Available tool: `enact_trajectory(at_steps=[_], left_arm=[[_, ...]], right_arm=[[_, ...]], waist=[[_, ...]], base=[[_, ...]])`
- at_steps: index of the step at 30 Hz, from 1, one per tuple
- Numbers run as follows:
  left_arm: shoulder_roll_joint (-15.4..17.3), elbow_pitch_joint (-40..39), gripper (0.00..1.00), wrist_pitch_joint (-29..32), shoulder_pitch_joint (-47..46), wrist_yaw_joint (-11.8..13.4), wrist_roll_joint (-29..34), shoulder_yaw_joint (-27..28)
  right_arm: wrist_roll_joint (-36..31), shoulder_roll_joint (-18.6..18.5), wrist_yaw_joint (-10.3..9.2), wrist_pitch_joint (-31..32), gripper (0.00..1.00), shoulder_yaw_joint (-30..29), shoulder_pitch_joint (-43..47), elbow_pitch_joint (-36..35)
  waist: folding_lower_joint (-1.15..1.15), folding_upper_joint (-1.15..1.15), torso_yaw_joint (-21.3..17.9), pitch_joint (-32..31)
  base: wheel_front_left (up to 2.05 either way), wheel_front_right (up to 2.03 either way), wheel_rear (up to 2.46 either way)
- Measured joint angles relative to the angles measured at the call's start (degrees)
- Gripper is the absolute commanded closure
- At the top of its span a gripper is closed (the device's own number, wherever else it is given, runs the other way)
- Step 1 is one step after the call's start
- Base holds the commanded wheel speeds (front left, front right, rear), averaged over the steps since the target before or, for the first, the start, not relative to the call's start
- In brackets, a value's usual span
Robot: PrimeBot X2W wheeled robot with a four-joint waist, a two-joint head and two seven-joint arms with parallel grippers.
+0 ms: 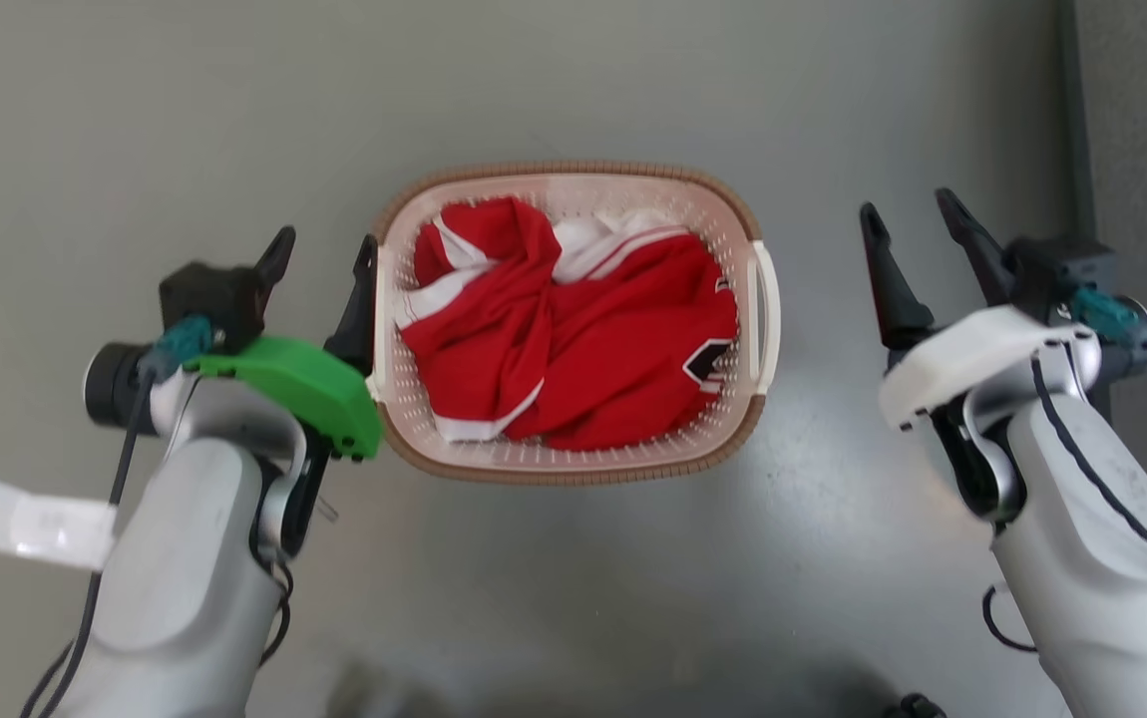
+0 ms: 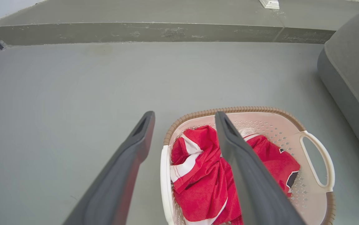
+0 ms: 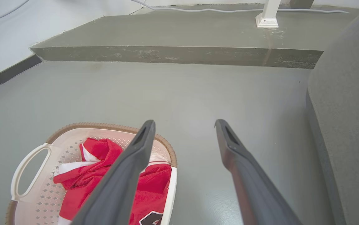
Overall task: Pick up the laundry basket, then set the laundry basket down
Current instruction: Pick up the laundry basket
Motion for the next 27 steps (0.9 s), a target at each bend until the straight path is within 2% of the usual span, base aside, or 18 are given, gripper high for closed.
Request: enact_trajectory(at_steps=[13,27], left_arm=[[-0.7,11.41,0.0,4.41,-9.76,-3.35,-1.25,0.02],[-1.49,23.18,0.0,6.73,-14.24,-4.97,-3.43,0.32]], right_arm=[[0.36,2.6,2.83,2.72,0.0,3.18,-9.7,10.51],[0.37,4.3,4.32,3.54,0.0,5.54,-14.98,19.89]], waist=[[0.0,0.0,-0.88,9.49],[0.0,0.0,-2.38,14.73]], base=[[0.0,0.0,0.0],[0.0,0.0,0.0]])
